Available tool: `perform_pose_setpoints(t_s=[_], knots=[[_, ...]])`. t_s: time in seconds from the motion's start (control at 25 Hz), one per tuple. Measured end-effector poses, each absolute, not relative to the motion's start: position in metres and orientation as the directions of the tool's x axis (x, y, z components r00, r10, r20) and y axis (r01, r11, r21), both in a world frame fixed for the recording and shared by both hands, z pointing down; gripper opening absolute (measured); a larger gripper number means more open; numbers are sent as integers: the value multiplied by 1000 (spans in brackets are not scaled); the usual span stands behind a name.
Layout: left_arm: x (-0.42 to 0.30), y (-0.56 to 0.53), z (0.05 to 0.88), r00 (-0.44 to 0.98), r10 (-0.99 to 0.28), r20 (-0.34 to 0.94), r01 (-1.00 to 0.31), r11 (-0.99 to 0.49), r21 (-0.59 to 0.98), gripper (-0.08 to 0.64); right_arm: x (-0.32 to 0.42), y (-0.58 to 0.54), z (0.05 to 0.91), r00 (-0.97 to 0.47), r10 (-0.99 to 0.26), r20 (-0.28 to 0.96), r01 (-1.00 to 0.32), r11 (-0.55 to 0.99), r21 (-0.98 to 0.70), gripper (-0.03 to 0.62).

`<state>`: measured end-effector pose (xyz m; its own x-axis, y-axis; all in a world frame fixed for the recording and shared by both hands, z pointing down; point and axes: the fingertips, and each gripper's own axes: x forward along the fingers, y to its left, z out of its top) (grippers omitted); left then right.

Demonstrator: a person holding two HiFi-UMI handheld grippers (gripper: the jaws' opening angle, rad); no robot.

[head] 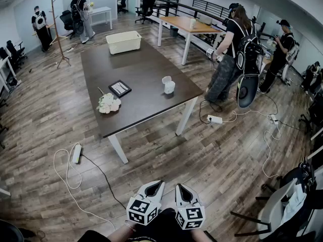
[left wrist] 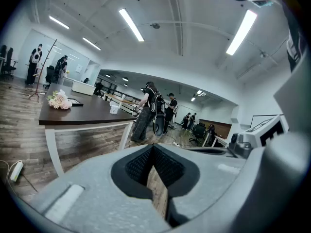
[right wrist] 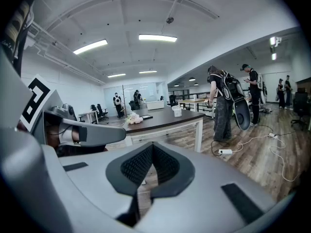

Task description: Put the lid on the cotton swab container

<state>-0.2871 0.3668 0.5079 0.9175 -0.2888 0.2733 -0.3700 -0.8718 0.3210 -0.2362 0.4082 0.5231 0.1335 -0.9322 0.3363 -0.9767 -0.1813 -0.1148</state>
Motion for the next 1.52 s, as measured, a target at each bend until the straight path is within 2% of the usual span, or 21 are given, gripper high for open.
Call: perform_pose_setpoints(t_s=[0.48,0.8,1.08,1.52], knots=[[-286,359,513,922,-282,266,-365,-865,345,3,-223,414,523,153,-943,295,-963,-209,-168,8],[-269,335,514,909,-318,268,-398,-851,341,3,-198,383,524,109,-951,289,-971,-164,-173,8],[-238,296,512,896,-369,246,-439,-812,385,3,-156,342,524,59,-953,298,-978,-116,-175,8],[-140,243,518,870,-393,297,-484,-796,364,3,-63,270,522,-29,-956,291,-981,-29,-194,8]])
